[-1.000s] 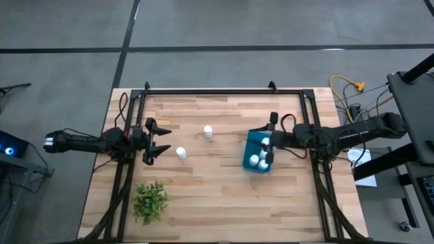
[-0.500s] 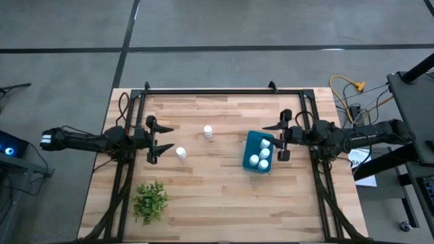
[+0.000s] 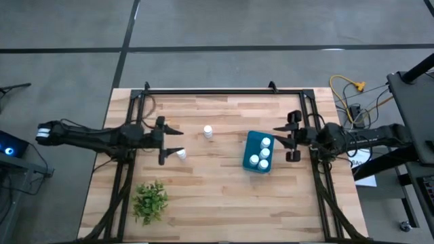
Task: Pick and place pill bottles into a basket
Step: Put the white medicine bottle into the blue bin
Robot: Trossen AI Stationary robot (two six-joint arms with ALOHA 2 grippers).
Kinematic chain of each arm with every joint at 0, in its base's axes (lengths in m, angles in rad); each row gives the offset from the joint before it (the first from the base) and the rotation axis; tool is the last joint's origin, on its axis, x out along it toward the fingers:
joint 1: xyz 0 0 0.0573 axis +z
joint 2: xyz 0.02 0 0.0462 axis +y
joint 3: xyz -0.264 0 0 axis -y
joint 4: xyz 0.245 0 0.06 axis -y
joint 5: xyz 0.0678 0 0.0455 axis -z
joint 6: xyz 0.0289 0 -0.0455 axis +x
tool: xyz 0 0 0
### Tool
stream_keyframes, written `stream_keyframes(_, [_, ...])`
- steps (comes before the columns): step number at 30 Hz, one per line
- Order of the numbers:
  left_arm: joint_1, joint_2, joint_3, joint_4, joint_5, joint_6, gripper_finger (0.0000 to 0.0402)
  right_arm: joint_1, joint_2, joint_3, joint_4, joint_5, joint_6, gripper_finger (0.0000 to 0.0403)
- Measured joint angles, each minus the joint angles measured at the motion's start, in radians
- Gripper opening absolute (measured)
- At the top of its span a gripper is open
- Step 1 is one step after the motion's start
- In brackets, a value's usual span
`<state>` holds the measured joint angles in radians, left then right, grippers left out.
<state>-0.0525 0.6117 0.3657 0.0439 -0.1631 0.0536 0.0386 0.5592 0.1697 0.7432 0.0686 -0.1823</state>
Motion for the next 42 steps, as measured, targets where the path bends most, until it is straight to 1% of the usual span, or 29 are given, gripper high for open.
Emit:
stream_keyframes(9, [-0.001, 0.080, 0.053, -0.017, 0.000, 0.041, 0.0274, 0.000, -0.088, -0.056, 0.002, 0.001, 0.019, 0.0109])
stream_keyframes(12, [-0.001, 0.094, 0.104, -0.097, -0.020, 0.058, 0.0274, 0.000, -0.106, -0.068, 0.001, 0.001, 0.028, 0.0109])
stream_keyframes(15, [0.000, 0.116, 0.155, -0.234, -0.059, 0.053, 0.0274, 0.000, -0.114, -0.080, 0.001, 0.001, 0.038, 0.0109])
stream_keyframes(21, [0.000, 0.174, 0.224, -0.410, -0.064, 0.031, 0.0274, 0.000, -0.128, -0.097, 0.010, 0.002, 0.032, 0.0109])
stream_keyframes(30, [0.000, 0.267, 0.248, -0.494, 0.020, -0.032, 0.0274, 0.000, -0.133, -0.099, 0.031, 0.001, 0.030, 0.0109])
stream_keyframes(34, [0.000, 0.322, 0.263, -0.537, 0.034, -0.058, 0.0274, 0.000, -0.134, -0.099, 0.030, 0.001, 0.033, 0.0109])
stream_keyframes(39, [0.000, 0.394, 0.310, -0.633, 0.035, -0.075, 0.0274, 0.000, -0.132, -0.099, 0.018, 0.001, 0.036, 0.0109])
stream_keyframes(42, [0.000, 0.425, 0.324, -0.639, 0.035, -0.074, 0.0274, 0.000, -0.132, -0.099, 0.016, 0.001, 0.038, 0.0109])
